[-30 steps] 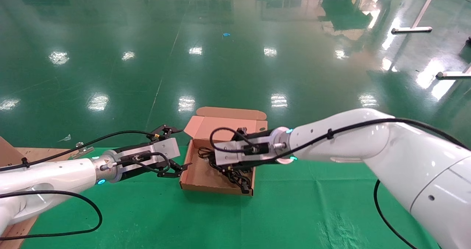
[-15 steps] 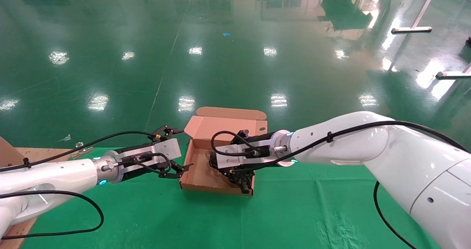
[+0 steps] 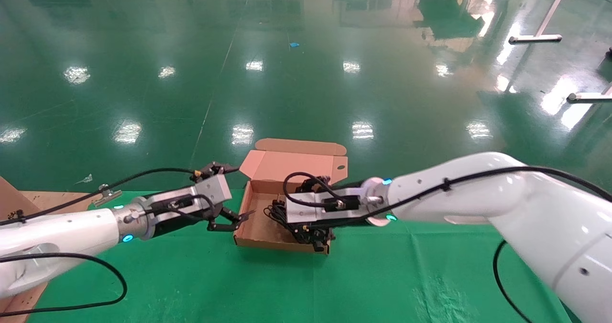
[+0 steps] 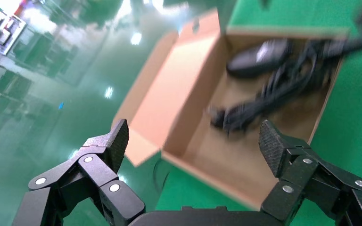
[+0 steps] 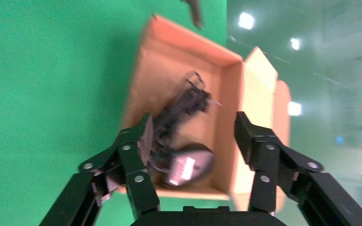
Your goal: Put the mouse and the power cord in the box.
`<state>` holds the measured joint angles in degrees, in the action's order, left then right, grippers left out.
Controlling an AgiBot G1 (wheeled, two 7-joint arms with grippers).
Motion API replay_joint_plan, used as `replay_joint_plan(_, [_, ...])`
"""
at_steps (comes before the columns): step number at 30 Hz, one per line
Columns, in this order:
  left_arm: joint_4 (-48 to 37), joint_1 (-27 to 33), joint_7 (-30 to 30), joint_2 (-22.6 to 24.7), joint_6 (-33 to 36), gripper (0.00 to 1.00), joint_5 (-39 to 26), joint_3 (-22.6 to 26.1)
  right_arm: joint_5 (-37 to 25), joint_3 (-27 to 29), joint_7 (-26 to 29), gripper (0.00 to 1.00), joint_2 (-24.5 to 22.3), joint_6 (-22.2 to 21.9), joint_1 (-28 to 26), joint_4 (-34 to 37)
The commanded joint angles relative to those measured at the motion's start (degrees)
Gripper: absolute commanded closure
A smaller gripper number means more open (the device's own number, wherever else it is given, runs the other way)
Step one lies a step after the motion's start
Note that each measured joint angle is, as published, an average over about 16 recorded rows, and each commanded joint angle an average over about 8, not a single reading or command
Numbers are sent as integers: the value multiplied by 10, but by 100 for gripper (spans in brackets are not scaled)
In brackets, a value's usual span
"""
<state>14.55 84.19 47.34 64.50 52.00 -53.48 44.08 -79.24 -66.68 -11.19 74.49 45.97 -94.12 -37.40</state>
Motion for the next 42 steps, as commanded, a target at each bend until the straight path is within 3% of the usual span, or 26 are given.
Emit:
replay_joint_plan(1, [20, -8, -20, -10, 12, 0, 4, -10, 12, 16, 7, 0, -11, 13, 10, -10])
replay_joint_plan(42, [471, -180, -463, -235, 269, 0, 93, -224, 293, 398, 172, 0, -310, 312, 256, -284])
